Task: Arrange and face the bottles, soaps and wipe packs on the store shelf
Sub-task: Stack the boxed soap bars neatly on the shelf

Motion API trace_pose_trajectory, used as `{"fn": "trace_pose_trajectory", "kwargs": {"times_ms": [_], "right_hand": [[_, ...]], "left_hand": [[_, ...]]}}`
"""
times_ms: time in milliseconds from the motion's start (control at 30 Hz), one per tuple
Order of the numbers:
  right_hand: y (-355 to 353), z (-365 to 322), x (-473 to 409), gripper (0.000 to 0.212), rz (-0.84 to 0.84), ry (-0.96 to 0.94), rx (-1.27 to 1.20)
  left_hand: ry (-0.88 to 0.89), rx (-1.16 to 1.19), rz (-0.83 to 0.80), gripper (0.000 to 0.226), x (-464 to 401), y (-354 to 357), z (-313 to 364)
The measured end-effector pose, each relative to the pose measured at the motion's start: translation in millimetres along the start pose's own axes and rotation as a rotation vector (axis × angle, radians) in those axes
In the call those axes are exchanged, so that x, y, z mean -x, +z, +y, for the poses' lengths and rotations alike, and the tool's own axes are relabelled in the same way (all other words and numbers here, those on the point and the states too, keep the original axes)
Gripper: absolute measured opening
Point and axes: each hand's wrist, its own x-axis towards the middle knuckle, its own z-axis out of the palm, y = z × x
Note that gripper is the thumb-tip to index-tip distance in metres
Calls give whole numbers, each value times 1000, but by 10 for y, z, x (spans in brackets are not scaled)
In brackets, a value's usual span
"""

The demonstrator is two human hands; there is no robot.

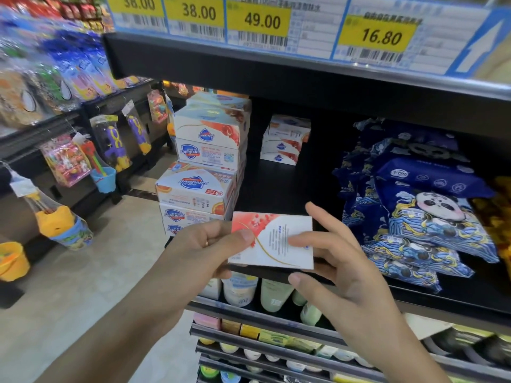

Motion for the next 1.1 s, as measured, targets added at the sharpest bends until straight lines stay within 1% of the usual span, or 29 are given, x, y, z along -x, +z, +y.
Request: {"fn": "trace_pose_trajectory", "kwargs": {"times_ms": [100, 167, 233, 300, 367, 400, 433, 467, 500, 533, 600, 633, 667, 733, 833, 1100], "right_hand": [[0, 16, -35, 48, -13, -8, -62], [0, 27, -54, 41, -2, -6, -105], [-4, 11, -64, 33, 32, 18, -182], [-21, 1, -56, 30, 66, 68, -252], [-41, -33, -48, 26, 83, 152, -289], [-51, -50, -47, 30, 88, 201, -316], [-64, -64, -45, 38, 96, 250, -363], [-74, -74, -46, 44, 106, 296, -431], [-80, -84, -52, 45, 116, 342, -508], [-86, -91, -57, 41, 121, 382, -568], [-81, -105, -68, 36, 120, 434, -614], [-71, -111, -73, 36, 118, 448, -624], [-57, -116, -79, 36, 115, 462, -631], [-23, -139, -91, 35, 102, 479, -639], [-9, -139, -107, 37, 93, 496, -590], [-45, -174, -95, 37, 95, 478, -407]], "left_hand": [[4, -3, -4, 43, 9, -7, 25], [11, 12, -11, 51, 62, -4, 46], [14, 32, -7, 46, 89, -16, 73], [-36, 65, 66, 35, -23, 11, 107], [-46, 87, -35, 28, 0, -28, 12], [-9, 61, -74, 25, -1, -55, -66], [53, 0, -84, 30, -6, -62, -111], [116, -62, -54, 39, 4, -60, -125], [173, -88, 1, 47, 25, -45, -105], [221, -118, 30, 56, 63, -33, -105], [328, -168, 15, 69, 131, -22, -131], [366, -187, 2, 71, 111, 0, -132], [387, -217, -15, 70, 95, 14, -135], [410, -256, -1, 60, 66, 33, -117], [440, -260, 5, 47, 61, 50, -100], [398, -252, -5, 39, 44, 76, -84]]}}
